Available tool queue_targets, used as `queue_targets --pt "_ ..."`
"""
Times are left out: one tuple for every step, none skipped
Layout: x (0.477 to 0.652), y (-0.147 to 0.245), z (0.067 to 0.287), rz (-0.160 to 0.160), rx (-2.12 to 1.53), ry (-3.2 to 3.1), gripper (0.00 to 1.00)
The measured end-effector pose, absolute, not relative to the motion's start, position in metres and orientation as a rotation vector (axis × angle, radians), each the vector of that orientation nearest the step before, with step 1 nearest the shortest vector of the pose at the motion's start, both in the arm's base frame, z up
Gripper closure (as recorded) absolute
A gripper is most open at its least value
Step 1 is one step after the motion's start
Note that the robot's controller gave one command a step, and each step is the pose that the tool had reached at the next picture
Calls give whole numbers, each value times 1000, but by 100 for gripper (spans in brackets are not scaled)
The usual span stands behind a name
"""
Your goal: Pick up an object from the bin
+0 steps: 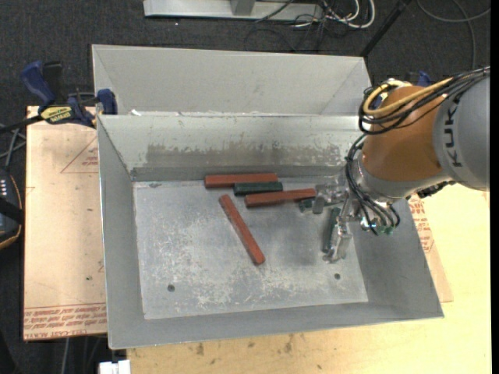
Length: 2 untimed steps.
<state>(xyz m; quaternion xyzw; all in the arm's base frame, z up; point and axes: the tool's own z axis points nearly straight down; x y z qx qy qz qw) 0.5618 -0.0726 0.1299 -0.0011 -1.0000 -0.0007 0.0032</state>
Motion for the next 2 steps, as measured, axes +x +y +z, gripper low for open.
queue_targets --pt "564 -72 134 -1 0 -3143 0" --pt "580 -97 93 0 288 -3137 0"
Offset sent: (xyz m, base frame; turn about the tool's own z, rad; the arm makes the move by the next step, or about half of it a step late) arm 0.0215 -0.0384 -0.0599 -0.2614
